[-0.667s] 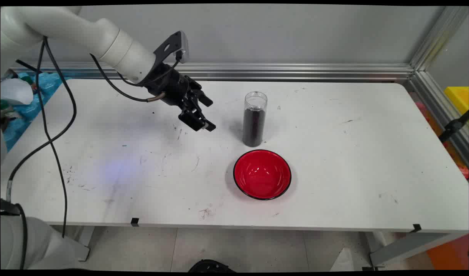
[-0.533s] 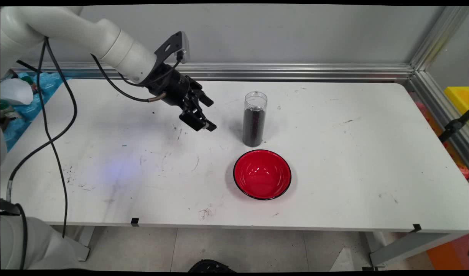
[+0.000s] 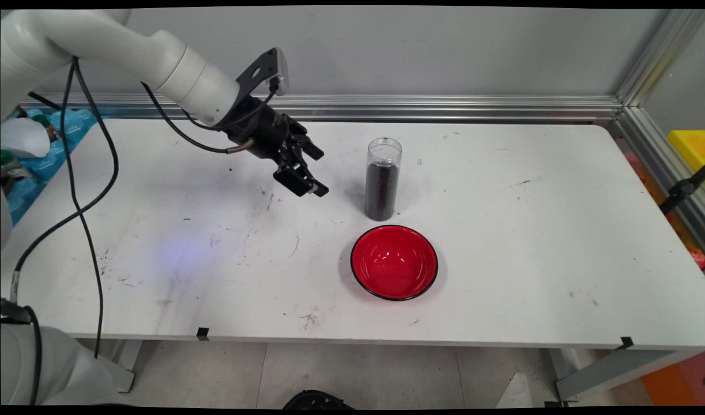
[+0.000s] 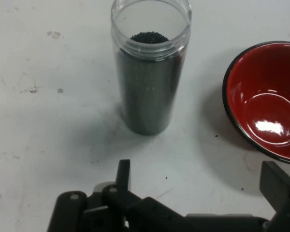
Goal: Pick up the black seasoning powder from the table
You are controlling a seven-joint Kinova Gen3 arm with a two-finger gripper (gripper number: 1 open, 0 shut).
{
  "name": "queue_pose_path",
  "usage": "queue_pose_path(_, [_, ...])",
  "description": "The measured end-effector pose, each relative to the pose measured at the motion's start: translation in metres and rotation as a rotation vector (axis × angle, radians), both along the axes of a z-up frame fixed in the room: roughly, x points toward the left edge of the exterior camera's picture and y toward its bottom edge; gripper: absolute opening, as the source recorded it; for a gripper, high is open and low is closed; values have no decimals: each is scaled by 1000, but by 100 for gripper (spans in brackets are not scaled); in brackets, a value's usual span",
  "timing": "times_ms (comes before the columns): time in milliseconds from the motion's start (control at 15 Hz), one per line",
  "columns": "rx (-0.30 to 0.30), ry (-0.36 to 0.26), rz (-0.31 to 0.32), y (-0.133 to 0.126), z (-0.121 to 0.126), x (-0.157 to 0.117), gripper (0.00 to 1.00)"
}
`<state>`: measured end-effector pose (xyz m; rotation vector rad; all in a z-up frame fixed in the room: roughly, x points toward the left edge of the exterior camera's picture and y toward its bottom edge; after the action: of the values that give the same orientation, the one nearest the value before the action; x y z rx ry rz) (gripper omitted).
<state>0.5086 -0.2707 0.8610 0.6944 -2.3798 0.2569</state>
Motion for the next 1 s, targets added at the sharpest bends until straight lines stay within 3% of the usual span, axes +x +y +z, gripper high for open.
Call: queue_pose_path(1000, [-9, 7, 2, -7, -5, -4, 100])
